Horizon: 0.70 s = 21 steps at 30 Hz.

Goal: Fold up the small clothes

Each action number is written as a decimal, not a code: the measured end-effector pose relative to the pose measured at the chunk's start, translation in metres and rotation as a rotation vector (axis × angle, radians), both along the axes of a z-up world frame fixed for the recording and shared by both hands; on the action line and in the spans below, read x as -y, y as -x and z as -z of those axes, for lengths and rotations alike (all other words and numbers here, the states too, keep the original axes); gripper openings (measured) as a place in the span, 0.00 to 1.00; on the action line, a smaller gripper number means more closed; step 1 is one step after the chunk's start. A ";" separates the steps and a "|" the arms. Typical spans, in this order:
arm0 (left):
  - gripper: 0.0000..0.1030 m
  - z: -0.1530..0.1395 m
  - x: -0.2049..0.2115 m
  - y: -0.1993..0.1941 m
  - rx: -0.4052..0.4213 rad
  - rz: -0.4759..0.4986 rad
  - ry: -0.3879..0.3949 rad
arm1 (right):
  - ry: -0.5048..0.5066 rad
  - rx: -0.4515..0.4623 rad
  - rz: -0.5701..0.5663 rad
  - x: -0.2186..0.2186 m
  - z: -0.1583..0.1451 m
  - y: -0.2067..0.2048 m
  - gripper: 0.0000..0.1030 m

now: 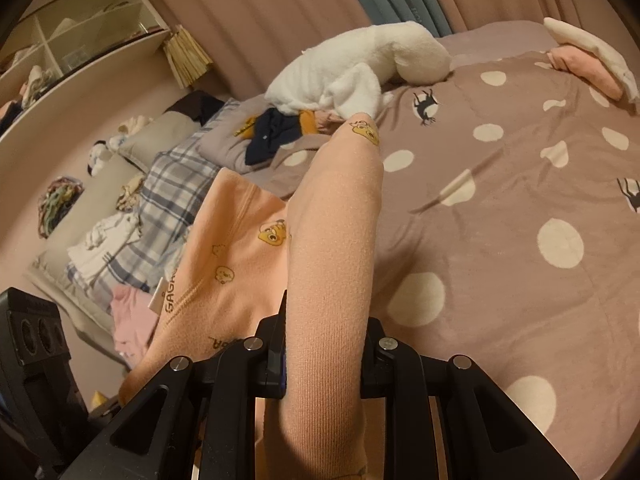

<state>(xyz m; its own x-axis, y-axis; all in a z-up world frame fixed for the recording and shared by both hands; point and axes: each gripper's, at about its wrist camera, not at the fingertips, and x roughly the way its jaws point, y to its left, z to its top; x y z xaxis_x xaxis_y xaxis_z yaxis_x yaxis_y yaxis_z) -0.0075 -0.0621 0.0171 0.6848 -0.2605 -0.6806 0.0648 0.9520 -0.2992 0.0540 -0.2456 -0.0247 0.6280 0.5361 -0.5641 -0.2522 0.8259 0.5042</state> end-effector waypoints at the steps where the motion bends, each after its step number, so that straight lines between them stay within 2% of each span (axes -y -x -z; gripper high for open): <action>1: 0.27 0.002 0.001 -0.002 -0.007 0.001 0.001 | 0.000 -0.006 0.005 0.001 0.002 -0.001 0.23; 17: 0.28 0.037 0.018 -0.037 -0.093 -0.006 -0.017 | 0.032 -0.075 0.003 0.010 0.035 -0.030 0.23; 21: 0.32 0.047 0.019 -0.048 -0.122 -0.013 -0.013 | 0.060 -0.094 0.008 0.010 0.042 -0.038 0.23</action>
<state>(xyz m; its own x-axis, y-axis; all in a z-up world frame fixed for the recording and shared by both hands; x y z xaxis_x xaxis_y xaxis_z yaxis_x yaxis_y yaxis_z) 0.0408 -0.0806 -0.0302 0.5998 -0.2433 -0.7623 0.0168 0.9563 -0.2920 0.0917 -0.2558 -0.0666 0.5752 0.4949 -0.6514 -0.1995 0.8571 0.4750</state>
